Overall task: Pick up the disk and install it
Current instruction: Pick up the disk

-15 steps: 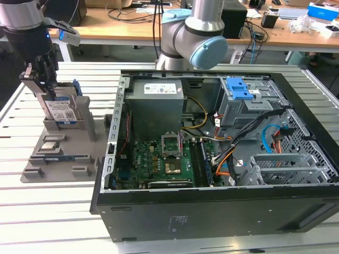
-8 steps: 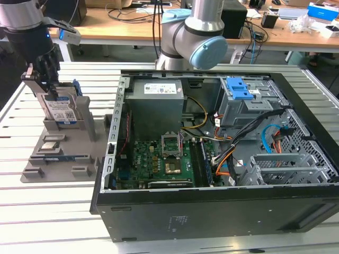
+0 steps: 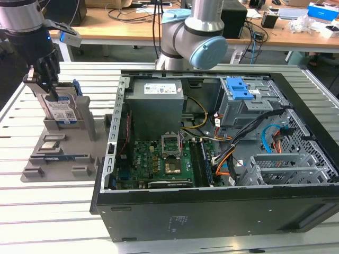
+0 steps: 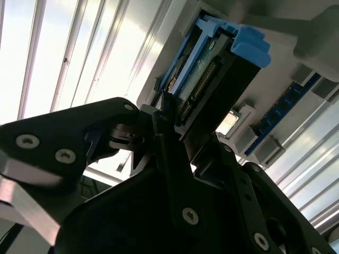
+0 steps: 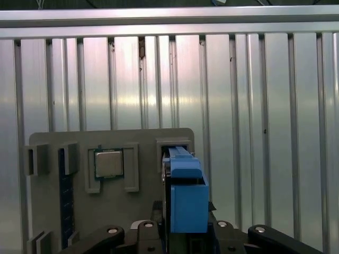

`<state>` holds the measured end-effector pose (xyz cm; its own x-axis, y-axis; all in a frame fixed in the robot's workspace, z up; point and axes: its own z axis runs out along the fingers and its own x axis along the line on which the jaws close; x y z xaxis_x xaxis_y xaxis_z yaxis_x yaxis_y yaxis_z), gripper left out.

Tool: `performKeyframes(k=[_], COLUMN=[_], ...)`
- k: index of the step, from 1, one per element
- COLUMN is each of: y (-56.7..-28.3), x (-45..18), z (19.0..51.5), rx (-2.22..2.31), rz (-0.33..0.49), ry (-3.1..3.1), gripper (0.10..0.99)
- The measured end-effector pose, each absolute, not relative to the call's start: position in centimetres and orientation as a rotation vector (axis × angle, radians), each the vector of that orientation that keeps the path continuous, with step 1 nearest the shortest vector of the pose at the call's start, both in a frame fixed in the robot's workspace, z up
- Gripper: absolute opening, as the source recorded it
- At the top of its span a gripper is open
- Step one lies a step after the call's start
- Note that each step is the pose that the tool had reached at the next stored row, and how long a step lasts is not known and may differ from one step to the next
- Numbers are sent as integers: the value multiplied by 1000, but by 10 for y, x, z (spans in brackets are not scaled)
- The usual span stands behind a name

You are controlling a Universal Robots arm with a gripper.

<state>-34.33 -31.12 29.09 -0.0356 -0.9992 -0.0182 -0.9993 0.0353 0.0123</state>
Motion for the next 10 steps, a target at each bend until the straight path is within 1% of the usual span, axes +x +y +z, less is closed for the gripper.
performKeyframes(k=[10], y=[-311], x=[-343], z=[291], rx=[-2178], rz=[33], ry=[2257], gripper=[365])
